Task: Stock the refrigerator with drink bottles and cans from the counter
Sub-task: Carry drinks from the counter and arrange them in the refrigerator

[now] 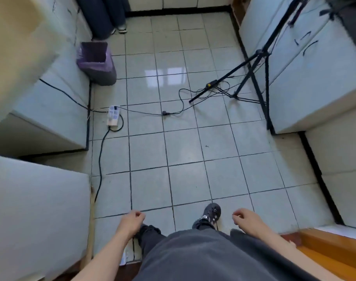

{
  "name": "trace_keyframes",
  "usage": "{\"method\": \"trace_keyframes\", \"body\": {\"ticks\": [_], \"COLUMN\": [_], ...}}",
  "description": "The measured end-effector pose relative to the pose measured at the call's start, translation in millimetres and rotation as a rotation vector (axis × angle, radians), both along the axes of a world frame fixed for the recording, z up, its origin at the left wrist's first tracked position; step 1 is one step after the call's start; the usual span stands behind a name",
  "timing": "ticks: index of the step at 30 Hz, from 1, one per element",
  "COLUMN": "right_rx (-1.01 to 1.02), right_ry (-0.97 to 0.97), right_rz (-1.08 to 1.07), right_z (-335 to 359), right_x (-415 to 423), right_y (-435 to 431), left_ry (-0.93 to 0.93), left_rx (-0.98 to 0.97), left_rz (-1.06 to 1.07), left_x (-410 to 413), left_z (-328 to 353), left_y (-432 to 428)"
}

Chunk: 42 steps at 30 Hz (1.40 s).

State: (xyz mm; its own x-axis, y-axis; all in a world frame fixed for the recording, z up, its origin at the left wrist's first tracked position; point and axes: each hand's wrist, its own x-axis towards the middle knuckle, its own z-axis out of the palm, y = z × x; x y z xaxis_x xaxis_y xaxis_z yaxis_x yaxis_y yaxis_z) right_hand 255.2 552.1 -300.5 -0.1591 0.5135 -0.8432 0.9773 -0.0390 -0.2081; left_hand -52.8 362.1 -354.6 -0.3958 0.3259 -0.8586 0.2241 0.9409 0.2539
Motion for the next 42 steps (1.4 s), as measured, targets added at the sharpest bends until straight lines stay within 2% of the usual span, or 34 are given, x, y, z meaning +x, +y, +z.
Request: {"method": "trace_keyframes", "body": {"ticks": [6, 9, 13, 19, 22, 25, 32, 34, 38, 42], "right_rx": [0.024, 0.06, 0.104, 0.017, -0.06, -0.089, 0.135, 0.179, 0.137, 0.092], "right_ry": [-0.042, -0.055, -0.045, -0.019, -0.009, -0.026, -0.036, 0.001, 0.018, 0.048], "right_rz": [-0.146, -0.278, -0.532, -0.953, -1.085, -1.225, -1.6, -1.658, -1.724, -1.653], "right_z": [-10.1, -3.1, -4.2, -30.1, -39.7, -33.1, -1.9, 2.7, -4.7, -17.4], "right_x": [136.9, 202.7, 271.7, 328.9, 357.2, 395.4, 463.7, 480.4, 508.3, 555.3], "right_y": [67.5, 85.5, 96.3, 72.2, 69.7, 86.4, 163.1, 178.6, 197.7, 216.8], "left_ry": [-0.032, -0.067, -0.063, -0.043, -0.026, -0.026, -0.054, -0.046, -0.058, -0.072], "left_rx": [-0.022, 0.048, 0.13, 0.018, -0.045, -0.067, 0.1, 0.134, 0.176, 0.144], "left_rz": [-0.403, -0.503, -0.751, -0.945, -1.019, -1.189, -1.469, -1.548, -1.622, -1.758], "left_x": [122.1, 184.9, 248.3, 302.4, 330.0, 384.4, 565.0, 620.0, 708.7, 768.3], "left_z": [-2.4, 10.4, 23.7, 12.7, -6.4, -17.9, 7.3, 15.8, 25.3, 22.5], "left_y": [133.3, 199.1, 281.6, 382.9, 442.1, 514.6, 681.2, 710.9, 737.2, 731.4]}}
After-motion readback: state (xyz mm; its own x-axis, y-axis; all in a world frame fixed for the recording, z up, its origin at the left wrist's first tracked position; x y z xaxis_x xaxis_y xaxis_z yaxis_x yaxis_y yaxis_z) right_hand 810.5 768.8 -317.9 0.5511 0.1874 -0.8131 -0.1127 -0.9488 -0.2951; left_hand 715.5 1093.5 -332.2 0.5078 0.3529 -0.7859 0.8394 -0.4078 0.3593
